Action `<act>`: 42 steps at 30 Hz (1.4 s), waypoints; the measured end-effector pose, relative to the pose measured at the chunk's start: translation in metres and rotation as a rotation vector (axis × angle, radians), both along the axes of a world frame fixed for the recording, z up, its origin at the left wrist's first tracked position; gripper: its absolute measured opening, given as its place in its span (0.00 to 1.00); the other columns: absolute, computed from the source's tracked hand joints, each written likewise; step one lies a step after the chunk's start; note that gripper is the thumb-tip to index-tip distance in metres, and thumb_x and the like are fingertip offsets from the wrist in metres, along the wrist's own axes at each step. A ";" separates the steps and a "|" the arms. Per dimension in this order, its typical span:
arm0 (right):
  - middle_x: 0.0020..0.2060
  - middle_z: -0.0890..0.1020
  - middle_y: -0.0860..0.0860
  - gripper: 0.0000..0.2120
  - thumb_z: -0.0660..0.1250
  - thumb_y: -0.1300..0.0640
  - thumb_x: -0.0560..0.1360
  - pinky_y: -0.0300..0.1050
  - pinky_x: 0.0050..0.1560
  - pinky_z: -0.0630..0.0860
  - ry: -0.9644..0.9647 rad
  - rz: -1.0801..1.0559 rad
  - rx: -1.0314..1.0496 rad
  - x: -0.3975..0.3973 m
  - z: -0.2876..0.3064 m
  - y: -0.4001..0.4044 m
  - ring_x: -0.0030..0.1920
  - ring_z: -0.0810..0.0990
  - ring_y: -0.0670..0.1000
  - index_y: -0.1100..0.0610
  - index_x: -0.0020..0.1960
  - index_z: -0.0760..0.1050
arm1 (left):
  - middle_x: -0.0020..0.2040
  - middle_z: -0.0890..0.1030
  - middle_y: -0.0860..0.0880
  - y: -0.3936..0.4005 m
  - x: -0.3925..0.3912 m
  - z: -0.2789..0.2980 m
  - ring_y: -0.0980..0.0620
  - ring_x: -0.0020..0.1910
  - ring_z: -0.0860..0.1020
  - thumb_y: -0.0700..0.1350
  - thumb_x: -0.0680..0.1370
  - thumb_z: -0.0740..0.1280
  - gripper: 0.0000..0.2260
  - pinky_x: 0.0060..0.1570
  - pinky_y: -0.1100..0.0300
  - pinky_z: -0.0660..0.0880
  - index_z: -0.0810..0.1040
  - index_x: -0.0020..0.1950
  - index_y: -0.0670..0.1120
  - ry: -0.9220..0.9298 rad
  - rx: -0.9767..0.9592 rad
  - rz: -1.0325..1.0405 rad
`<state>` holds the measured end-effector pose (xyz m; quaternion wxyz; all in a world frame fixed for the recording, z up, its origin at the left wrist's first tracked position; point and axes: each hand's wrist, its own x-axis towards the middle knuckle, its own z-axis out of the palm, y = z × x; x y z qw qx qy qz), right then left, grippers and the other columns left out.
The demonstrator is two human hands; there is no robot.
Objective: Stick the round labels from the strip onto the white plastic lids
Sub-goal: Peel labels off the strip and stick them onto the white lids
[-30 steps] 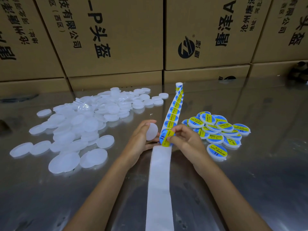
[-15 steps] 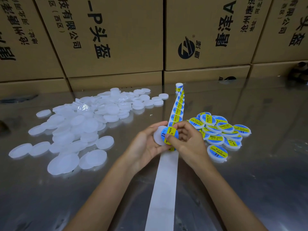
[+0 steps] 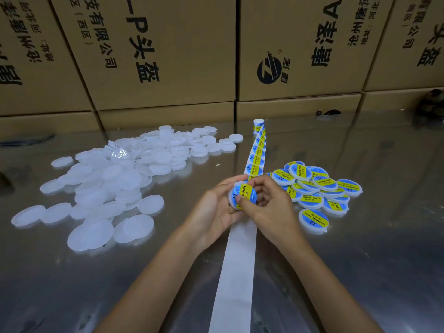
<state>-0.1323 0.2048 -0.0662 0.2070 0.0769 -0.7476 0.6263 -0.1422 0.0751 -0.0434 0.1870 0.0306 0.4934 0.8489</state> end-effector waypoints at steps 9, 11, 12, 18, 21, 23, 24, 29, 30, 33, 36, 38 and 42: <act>0.43 0.77 0.42 0.17 0.78 0.58 0.67 0.28 0.43 0.69 0.079 -0.122 0.202 -0.005 -0.008 0.004 0.41 0.73 0.39 0.48 0.53 0.78 | 0.59 0.83 0.37 0.000 0.002 0.001 0.41 0.54 0.83 0.40 0.84 0.56 0.15 0.59 0.49 0.79 0.77 0.66 0.39 -0.019 0.045 0.047; 0.45 0.75 0.42 0.27 0.80 0.54 0.66 0.28 0.45 0.68 0.048 -0.142 0.171 -0.007 -0.008 0.006 0.44 0.73 0.39 0.47 0.61 0.74 | 0.60 0.82 0.35 -0.001 0.002 0.002 0.39 0.54 0.84 0.40 0.83 0.57 0.15 0.57 0.49 0.80 0.77 0.65 0.38 -0.042 0.098 0.059; 0.46 0.75 0.43 0.30 0.81 0.52 0.65 0.29 0.46 0.69 0.031 -0.145 0.137 -0.007 -0.008 0.007 0.45 0.73 0.40 0.46 0.64 0.73 | 0.60 0.82 0.34 -0.001 0.002 0.003 0.38 0.55 0.83 0.40 0.82 0.58 0.15 0.57 0.48 0.80 0.77 0.65 0.38 -0.049 0.118 0.059; 0.44 0.75 0.41 0.27 0.81 0.41 0.59 0.35 0.42 0.74 0.013 -0.152 0.113 -0.005 -0.010 0.004 0.43 0.75 0.42 0.44 0.48 0.68 | 0.59 0.82 0.34 0.001 0.004 0.005 0.34 0.60 0.80 0.41 0.73 0.65 0.19 0.53 0.48 0.82 0.78 0.63 0.38 -0.044 0.167 0.026; 0.38 0.71 0.43 0.25 0.76 0.35 0.61 0.34 0.39 0.70 0.080 -0.192 0.219 -0.004 -0.012 0.006 0.41 0.73 0.44 0.49 0.38 0.65 | 0.60 0.82 0.35 -0.001 0.002 0.003 0.34 0.62 0.79 0.41 0.73 0.65 0.19 0.54 0.47 0.82 0.78 0.63 0.38 -0.007 0.158 -0.003; 0.35 0.69 0.43 0.23 0.72 0.35 0.65 0.34 0.38 0.66 0.128 -0.177 0.298 -0.004 -0.011 0.007 0.39 0.71 0.44 0.47 0.34 0.63 | 0.61 0.81 0.36 -0.003 0.001 0.002 0.36 0.61 0.81 0.42 0.74 0.64 0.20 0.54 0.46 0.82 0.77 0.64 0.38 0.014 0.136 -0.027; 0.34 0.69 0.44 0.22 0.71 0.36 0.68 0.35 0.38 0.66 0.142 -0.164 0.322 -0.005 -0.011 0.008 0.39 0.71 0.45 0.46 0.33 0.62 | 0.62 0.81 0.36 -0.004 0.000 0.001 0.37 0.60 0.81 0.42 0.74 0.64 0.20 0.55 0.46 0.81 0.77 0.64 0.38 0.020 0.126 -0.044; 0.29 0.68 0.48 0.22 0.66 0.47 0.78 0.44 0.38 0.66 0.187 -0.139 0.333 -0.009 -0.015 0.010 0.37 0.68 0.50 0.54 0.33 0.60 | 0.62 0.81 0.36 -0.008 -0.004 -0.002 0.37 0.58 0.82 0.43 0.74 0.65 0.17 0.56 0.45 0.81 0.83 0.60 0.40 0.028 0.131 -0.137; 0.29 0.68 0.48 0.21 0.65 0.49 0.80 0.45 0.39 0.67 0.185 -0.136 0.344 -0.009 -0.015 0.010 0.37 0.68 0.50 0.54 0.33 0.61 | 0.62 0.81 0.37 -0.009 -0.004 -0.002 0.38 0.58 0.82 0.42 0.75 0.65 0.16 0.55 0.45 0.81 0.82 0.61 0.41 0.046 0.094 -0.150; 0.30 0.71 0.44 0.19 0.60 0.55 0.83 0.45 0.40 0.66 0.134 -0.137 0.343 -0.011 -0.015 0.011 0.38 0.70 0.49 0.47 0.33 0.64 | 0.59 0.84 0.41 -0.015 -0.007 -0.004 0.42 0.55 0.84 0.36 0.80 0.64 0.14 0.51 0.49 0.82 0.81 0.63 0.45 0.190 -0.170 -0.096; 0.29 0.70 0.44 0.19 0.59 0.56 0.83 0.45 0.38 0.66 0.094 -0.151 0.242 -0.012 -0.015 0.013 0.35 0.69 0.46 0.48 0.34 0.63 | 0.53 0.86 0.44 -0.016 -0.006 -0.006 0.46 0.48 0.85 0.33 0.79 0.68 0.13 0.43 0.56 0.83 0.83 0.58 0.47 0.305 -0.420 0.055; 0.30 0.71 0.43 0.18 0.58 0.53 0.83 0.43 0.38 0.66 0.076 -0.137 0.245 -0.011 -0.015 0.013 0.35 0.70 0.45 0.48 0.35 0.63 | 0.49 0.86 0.43 -0.014 -0.005 -0.008 0.47 0.44 0.86 0.32 0.77 0.71 0.12 0.40 0.58 0.83 0.84 0.55 0.46 0.310 -0.441 0.139; 0.29 0.71 0.45 0.23 0.62 0.35 0.76 0.47 0.36 0.69 -0.001 -0.086 0.284 -0.011 -0.018 0.011 0.33 0.69 0.46 0.54 0.37 0.66 | 0.46 0.86 0.41 -0.018 -0.004 -0.005 0.45 0.43 0.86 0.34 0.74 0.74 0.11 0.38 0.59 0.82 0.82 0.55 0.40 0.265 -0.357 0.258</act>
